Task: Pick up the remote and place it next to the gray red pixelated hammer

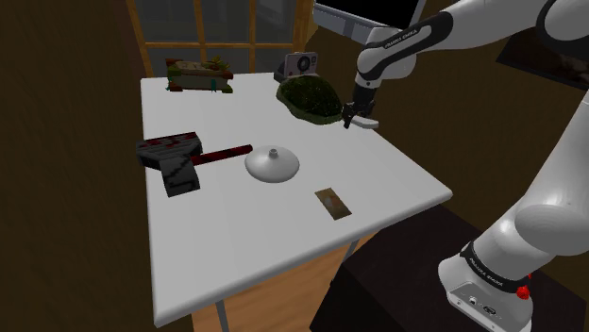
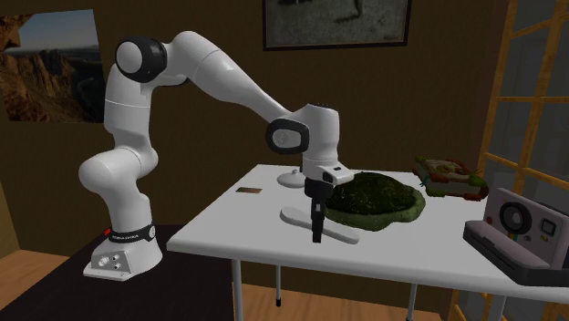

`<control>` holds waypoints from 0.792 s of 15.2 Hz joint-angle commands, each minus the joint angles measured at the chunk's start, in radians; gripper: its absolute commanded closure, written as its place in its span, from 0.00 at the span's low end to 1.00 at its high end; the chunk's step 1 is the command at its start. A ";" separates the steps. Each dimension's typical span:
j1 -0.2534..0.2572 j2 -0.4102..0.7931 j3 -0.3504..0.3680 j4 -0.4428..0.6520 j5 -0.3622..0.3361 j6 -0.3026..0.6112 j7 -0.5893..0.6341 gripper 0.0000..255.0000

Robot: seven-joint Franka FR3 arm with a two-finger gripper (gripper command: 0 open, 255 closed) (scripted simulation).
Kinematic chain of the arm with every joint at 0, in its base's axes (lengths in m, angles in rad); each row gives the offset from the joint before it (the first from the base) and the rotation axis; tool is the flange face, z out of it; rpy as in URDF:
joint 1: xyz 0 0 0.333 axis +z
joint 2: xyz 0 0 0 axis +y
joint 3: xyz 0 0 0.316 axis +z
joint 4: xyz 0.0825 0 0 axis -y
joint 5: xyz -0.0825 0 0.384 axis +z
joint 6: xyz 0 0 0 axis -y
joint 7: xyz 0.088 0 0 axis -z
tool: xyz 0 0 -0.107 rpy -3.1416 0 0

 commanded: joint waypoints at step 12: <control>0.003 -0.029 0.000 0.017 -0.006 -0.048 0.006 1.00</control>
